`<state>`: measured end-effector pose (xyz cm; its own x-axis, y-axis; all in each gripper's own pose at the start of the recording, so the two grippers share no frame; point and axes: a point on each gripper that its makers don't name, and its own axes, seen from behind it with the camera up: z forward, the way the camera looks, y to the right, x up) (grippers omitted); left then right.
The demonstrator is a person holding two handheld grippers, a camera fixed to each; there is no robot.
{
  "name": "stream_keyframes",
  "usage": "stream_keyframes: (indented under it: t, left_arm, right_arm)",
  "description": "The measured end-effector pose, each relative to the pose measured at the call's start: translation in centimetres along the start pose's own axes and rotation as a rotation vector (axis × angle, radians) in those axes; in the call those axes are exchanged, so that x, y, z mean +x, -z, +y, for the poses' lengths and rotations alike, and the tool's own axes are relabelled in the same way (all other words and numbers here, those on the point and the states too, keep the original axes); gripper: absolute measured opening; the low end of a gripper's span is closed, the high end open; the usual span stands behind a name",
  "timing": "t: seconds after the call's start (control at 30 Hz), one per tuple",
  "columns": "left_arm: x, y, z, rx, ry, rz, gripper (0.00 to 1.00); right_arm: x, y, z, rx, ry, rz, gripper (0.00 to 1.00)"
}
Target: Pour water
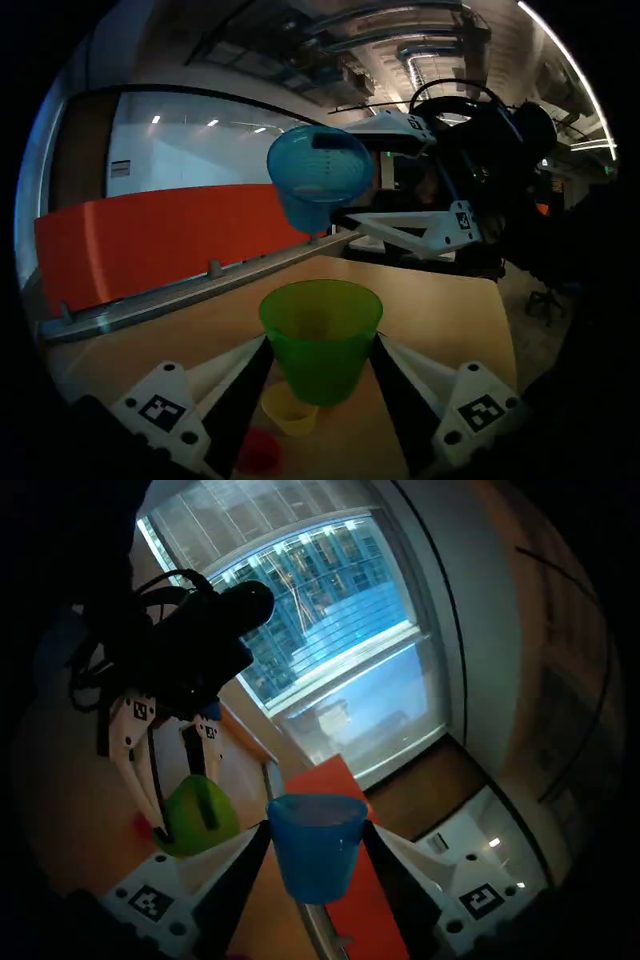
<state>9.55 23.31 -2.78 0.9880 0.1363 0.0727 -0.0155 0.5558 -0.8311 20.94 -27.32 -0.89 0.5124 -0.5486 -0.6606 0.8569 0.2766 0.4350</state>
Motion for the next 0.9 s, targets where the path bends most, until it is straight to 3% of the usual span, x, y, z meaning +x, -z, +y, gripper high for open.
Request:
stream_keyframes:
  t: [0.9]
  left_arm:
    - [0.11,0.13,-0.24,0.003,0.004,0.010,0.81]
  right_arm:
    - [0.54,-0.64,0.32,0.014,0.114,-0.014,0.87]
